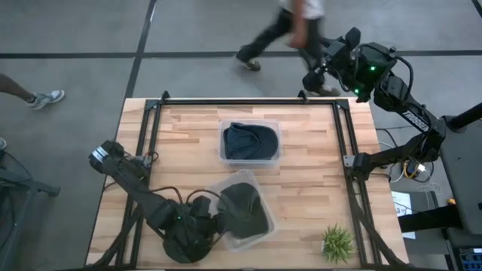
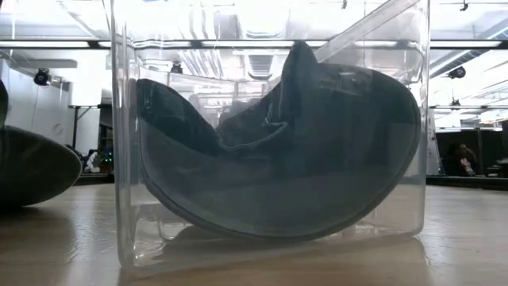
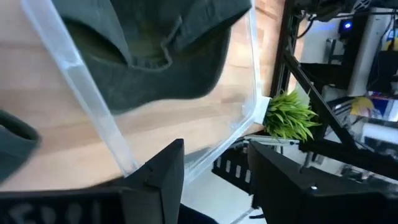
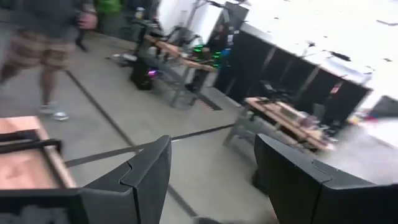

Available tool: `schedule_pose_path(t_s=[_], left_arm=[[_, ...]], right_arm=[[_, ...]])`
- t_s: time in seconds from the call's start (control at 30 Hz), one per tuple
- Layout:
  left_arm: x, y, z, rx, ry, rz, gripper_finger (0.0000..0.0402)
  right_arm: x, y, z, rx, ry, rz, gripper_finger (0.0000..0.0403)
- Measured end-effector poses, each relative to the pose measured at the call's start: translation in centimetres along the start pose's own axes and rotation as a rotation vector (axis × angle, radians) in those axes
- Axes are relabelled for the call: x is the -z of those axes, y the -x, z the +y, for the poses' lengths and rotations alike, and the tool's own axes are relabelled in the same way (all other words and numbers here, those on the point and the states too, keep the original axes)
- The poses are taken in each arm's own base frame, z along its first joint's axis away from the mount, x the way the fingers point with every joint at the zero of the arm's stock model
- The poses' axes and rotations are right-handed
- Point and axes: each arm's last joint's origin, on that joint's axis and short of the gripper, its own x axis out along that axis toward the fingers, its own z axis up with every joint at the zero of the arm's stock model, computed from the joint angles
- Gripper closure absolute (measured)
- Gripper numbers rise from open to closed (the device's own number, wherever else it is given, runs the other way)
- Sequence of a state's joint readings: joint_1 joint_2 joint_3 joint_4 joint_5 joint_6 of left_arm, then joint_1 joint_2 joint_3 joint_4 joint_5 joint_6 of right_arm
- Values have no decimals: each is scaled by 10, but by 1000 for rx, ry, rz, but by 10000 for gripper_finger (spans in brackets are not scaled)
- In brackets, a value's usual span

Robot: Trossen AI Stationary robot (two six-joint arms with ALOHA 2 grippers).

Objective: Pick and place caps into container
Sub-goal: Put the gray cap into the bottom transparent container

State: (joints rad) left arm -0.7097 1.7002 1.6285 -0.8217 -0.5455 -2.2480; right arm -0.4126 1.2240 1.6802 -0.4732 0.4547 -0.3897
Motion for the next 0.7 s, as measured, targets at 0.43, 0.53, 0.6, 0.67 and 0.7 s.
schedule_pose_path(t_s=[0.43, 0.53, 0.6, 0.67, 0.7], left_arm=[[-53, 65, 16, -427, -145, -21, 232], [-58, 67, 25, -557, -156, -13, 232], [-59, 65, 32, -621, -174, -3, 232], [-58, 61, 39, -679, -176, 29, 232], [-58, 58, 43, -711, -170, 45, 232]], right_arm=[[10, 1, 4, -57, 20, 89, 177], [13, 1, 5, -65, 11, 116, 177], [14, 1, 6, -69, 9, 128, 177], [14, 1, 6, -71, 4, 131, 177], [15, 1, 6, -74, 3, 135, 177]])
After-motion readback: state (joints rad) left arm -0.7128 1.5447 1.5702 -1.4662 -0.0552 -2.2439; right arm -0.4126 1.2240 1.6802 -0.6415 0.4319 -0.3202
